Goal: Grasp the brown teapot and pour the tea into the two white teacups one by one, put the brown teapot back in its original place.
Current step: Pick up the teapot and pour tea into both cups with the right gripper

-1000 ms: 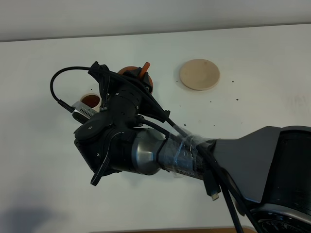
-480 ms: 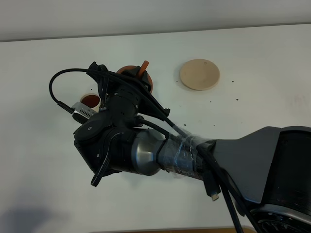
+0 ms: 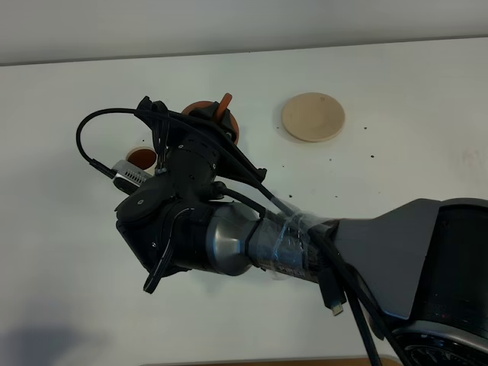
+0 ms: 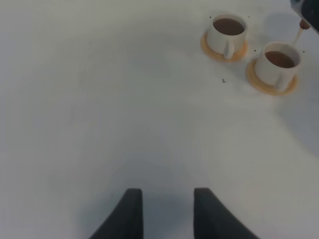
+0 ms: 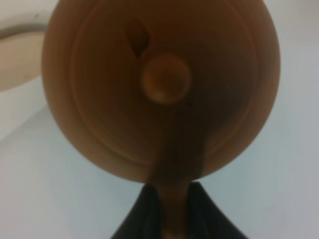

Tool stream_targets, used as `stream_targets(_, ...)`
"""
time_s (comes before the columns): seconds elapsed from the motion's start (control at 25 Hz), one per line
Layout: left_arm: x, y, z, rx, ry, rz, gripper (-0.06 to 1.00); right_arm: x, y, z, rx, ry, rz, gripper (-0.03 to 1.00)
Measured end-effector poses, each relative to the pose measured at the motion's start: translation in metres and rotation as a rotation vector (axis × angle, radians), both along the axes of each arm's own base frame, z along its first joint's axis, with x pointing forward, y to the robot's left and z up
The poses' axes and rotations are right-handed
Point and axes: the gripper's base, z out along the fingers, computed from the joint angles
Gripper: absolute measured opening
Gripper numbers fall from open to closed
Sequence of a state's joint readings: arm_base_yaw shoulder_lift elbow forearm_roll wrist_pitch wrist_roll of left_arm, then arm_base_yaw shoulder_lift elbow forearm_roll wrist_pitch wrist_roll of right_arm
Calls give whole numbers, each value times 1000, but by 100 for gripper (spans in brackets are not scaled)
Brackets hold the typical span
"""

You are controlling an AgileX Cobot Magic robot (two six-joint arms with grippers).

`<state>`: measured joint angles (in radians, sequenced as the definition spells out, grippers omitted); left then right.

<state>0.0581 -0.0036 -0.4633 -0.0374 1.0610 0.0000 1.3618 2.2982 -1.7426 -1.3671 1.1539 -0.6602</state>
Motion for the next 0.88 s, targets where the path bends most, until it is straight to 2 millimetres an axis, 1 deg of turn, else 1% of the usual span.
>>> stream_targets(0.32,0,0,0,0,0,0,29,0,0,-1,2,6,5,13)
stream_targets(0.64,0,0,0,0,0,0,29,-2,-2,-6,19,68,-26,13)
stream_targets(0.88,0,0,0,0,0,0,29,-5,-2,-11,98,135,-72,13)
